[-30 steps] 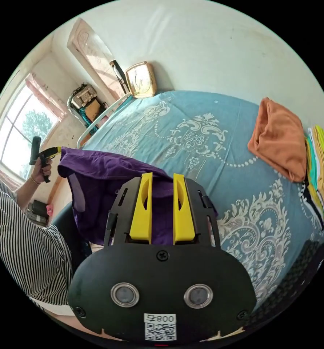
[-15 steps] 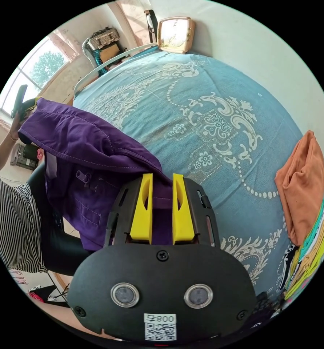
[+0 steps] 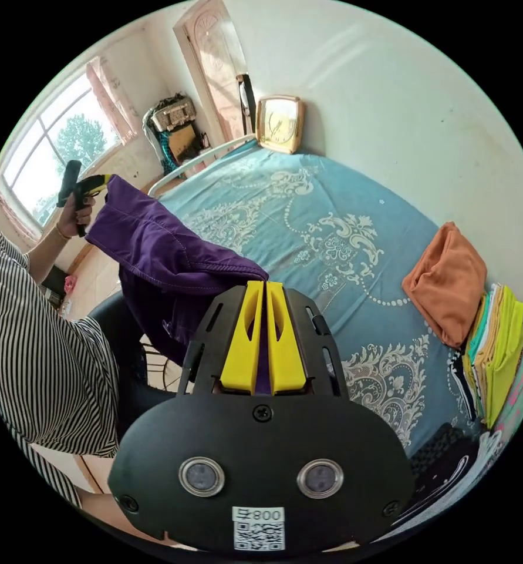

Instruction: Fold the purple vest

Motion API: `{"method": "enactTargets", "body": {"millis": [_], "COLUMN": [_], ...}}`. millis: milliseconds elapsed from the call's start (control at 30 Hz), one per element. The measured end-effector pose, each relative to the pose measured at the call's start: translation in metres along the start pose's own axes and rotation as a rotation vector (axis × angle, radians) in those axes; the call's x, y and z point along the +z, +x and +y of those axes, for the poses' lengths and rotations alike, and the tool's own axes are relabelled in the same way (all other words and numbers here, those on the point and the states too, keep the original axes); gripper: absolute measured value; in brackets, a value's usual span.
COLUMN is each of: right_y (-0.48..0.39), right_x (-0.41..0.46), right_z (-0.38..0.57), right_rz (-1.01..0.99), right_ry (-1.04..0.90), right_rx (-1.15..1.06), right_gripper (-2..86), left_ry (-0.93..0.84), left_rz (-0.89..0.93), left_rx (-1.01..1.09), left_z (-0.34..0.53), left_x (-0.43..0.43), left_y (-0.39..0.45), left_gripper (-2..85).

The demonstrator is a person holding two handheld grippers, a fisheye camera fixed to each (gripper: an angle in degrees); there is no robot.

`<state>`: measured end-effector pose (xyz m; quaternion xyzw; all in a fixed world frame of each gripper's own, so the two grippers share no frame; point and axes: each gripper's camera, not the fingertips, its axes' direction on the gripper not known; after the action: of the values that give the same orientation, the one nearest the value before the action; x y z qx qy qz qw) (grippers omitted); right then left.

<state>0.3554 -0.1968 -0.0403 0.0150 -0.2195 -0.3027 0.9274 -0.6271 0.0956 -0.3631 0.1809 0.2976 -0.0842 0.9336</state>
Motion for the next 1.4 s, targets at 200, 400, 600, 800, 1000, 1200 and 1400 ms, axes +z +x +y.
{"method": "enactTargets", "body": {"millis": [200,400,600,800,1000,1200,1400], "right_y": [-0.101,-0.195,-0.250,-0.225,-0.087,0.136,0.242], "right_x": [-0.182,-0.327,-0.417,-0.435,-0.360,-0.201,-0.052], "right_z": [0.050,0.082,0.095,0.058,-0.057,-0.199,-0.150], "right_rz": [0.144,0.334,0.518,0.618,0.570,0.511,0.403], "right_ry": [0.325,0.620,0.808,0.778,0.509,0.055,-0.073], "right_rx": [-0.011,-0.123,-0.220,-0.213,-0.056,0.322,0.409], "right_gripper": [0.3,0.3,0.3,0.4,0.5,1.4,5.2], "left_ry": [0.199,0.405,0.580,0.595,0.382,0.047,-0.283], "left_rz": [0.056,0.093,0.084,-0.041,-0.204,-0.387,-0.452], "left_rx": [0.175,0.406,0.586,0.638,0.444,0.164,0.113], "left_z": [-0.005,-0.015,-0.030,-0.078,-0.191,-0.305,-0.247], "left_x": [-0.093,-0.176,-0.231,-0.218,-0.092,0.106,0.239], "left_y": [0.061,0.129,0.182,0.189,0.114,-0.008,-0.150], "left_gripper": [0.1,0.1,0.1,0.1,0.5,4.6,8.8]}}
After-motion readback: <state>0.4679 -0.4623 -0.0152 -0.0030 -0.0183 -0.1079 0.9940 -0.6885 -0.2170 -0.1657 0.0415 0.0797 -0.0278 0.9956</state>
